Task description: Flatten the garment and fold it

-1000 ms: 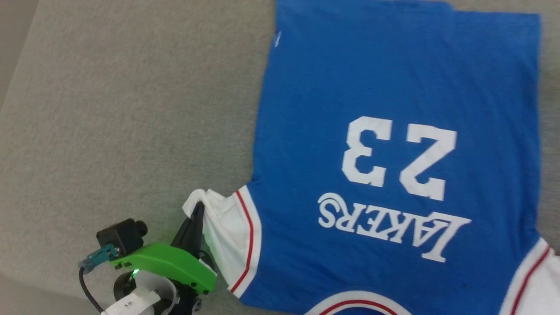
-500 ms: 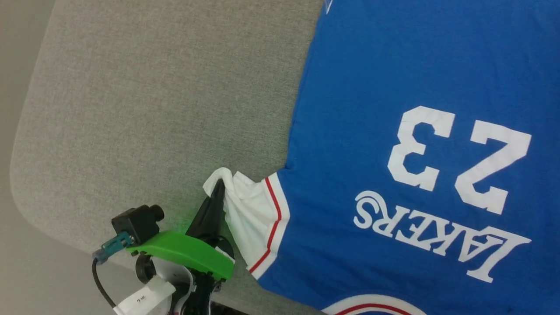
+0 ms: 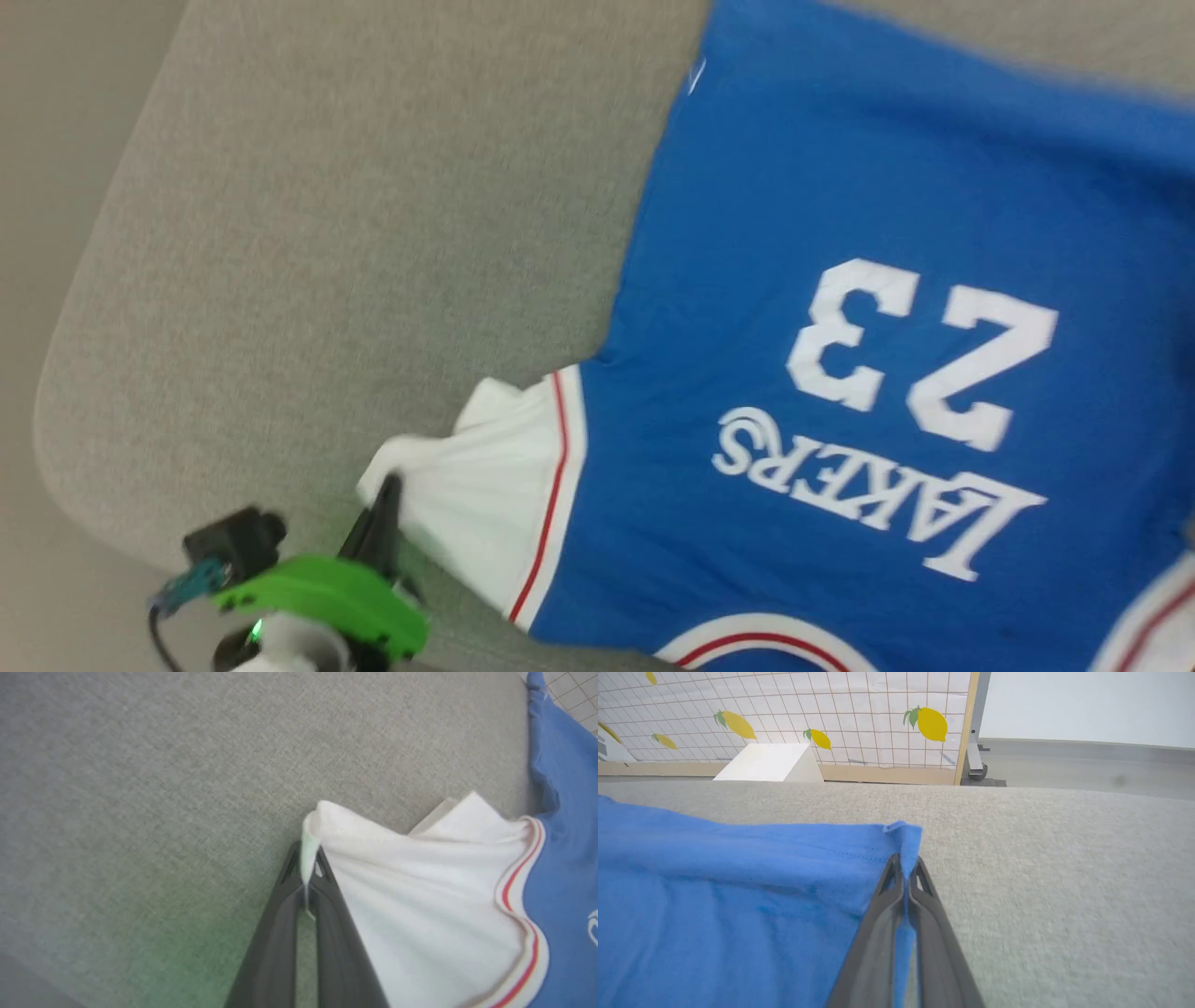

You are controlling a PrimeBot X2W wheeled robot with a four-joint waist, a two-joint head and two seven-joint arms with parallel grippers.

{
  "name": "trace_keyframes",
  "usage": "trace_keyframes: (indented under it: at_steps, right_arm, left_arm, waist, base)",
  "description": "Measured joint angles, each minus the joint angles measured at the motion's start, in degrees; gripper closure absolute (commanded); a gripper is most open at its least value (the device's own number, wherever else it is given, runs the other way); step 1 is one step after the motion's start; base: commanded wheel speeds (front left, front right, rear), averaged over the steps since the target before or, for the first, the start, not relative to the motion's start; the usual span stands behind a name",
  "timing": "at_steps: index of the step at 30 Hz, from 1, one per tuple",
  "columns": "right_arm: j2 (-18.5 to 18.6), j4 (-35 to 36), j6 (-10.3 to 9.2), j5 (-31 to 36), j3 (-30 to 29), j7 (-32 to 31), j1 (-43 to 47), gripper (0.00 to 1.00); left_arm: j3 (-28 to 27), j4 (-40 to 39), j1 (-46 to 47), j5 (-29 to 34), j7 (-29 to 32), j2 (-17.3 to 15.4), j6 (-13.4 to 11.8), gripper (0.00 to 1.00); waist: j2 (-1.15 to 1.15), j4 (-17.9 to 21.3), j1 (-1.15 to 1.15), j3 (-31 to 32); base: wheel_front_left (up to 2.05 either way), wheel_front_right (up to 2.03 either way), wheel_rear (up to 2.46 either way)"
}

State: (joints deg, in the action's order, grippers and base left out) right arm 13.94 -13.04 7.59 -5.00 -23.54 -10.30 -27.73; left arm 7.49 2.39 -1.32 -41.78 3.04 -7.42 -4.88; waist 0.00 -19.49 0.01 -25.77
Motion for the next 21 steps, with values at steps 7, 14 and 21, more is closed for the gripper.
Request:
trace_keyframes:
  at_steps: [7,14,21]
  right_arm:
    - [-7.68,6.80,0.01,-0.42,-4.14,2.46,17.08,1.00]
    - [-10.89,10.00,0.01,-0.70,-9.72,-5.60,25.31,1.00]
    - [-11.16,5.61,0.01,-3.04,-13.48,-19.46,30.27,1.00]
  left_arm:
    - [-1.96,-3.18,-7.01,-0.22,2.87,-2.69,-2.59,1.00]
    - [-2.53,-5.84,-8.73,-0.62,4.25,-3.61,-3.83,1.00]
    - [-2.19,-6.86,-9.52,-0.63,4.98,-3.85,-4.31,1.00]
  waist:
    - [0.00,5.18,-0.01,8.48]
    - [0.00,11.51,-0.01,13.03]
    - [0.00,15.93,-0.01,16.12]
  base:
    - [0.00,0.00,0.00]
    - [0.00,0.00,0.00]
    - [0.00,0.00,0.00]
